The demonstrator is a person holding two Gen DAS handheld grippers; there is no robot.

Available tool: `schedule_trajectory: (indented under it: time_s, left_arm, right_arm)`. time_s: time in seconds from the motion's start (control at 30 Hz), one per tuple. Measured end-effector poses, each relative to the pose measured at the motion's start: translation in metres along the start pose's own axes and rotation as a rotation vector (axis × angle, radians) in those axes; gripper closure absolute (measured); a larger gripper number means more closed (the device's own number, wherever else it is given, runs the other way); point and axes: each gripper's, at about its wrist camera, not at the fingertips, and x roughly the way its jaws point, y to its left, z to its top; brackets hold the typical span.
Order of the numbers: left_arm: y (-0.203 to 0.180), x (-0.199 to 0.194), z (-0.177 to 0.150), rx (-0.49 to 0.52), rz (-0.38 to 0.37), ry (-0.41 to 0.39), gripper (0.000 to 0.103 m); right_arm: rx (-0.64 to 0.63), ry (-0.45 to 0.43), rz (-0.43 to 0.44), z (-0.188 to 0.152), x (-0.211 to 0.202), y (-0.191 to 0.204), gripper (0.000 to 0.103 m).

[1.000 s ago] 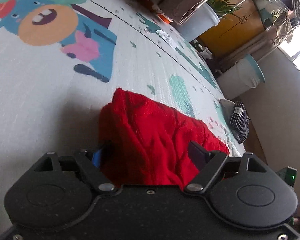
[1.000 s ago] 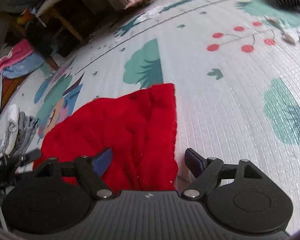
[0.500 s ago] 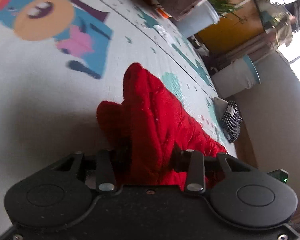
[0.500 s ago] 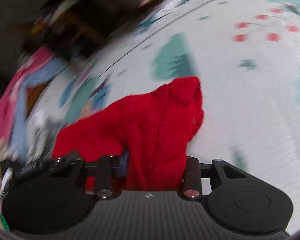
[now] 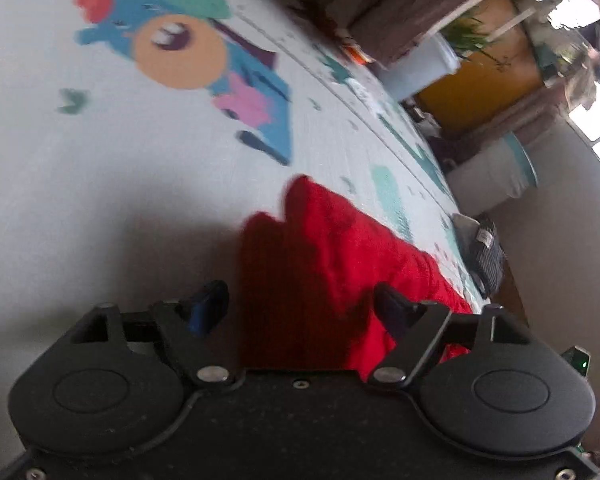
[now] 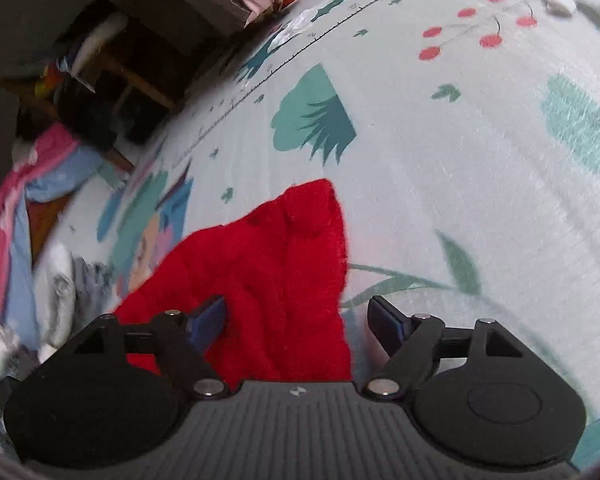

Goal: Fold clothes
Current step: 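Grasp the folded sweater bundle with both grippers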

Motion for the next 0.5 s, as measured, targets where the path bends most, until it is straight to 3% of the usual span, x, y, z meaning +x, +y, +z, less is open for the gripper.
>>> schedule_trajectory:
  time_s: [0.07, 0.3, 0.33, 0.4, 0.43, 0.5]
  left_arm:
    - [-0.008, 0.009, 0.004, -0.014, 0.008, 0.001, 0.003]
    - [-0.021, 0.016, 0.005, -0.048, 0.032, 0.03, 0.013]
    - [-0.025, 0.018, 0.004, -0.029, 0.043, 0.037, 0.017]
    - [-0.025, 0.022, 0.002, -0.036, 0.028, 0.071, 0.036]
    - [-0.024, 0.024, 0.001, -0.047, 0.015, 0.09, 0.051]
    - [-0.019, 0.022, -0.001, -0.078, -0.009, 0.097, 0.053]
  right_arm:
    - [-0.05, 0.003, -0.006, -0.004, 0.005, 0.007, 0.023]
    - [-0.092, 0.018, 0.005, -0.009, 0.01, 0.016, 0.036]
    - [-0.082, 0.02, 0.011, -0.009, 0.009, 0.014, 0.042]
    - [-0.04, 0.037, 0.042, -0.009, 0.009, 0.009, 0.055]
    - [-0.028, 0.045, 0.052, -0.009, 0.009, 0.008, 0.057]
    - [-0.034, 0.054, 0.061, -0.008, 0.009, 0.011, 0.059]
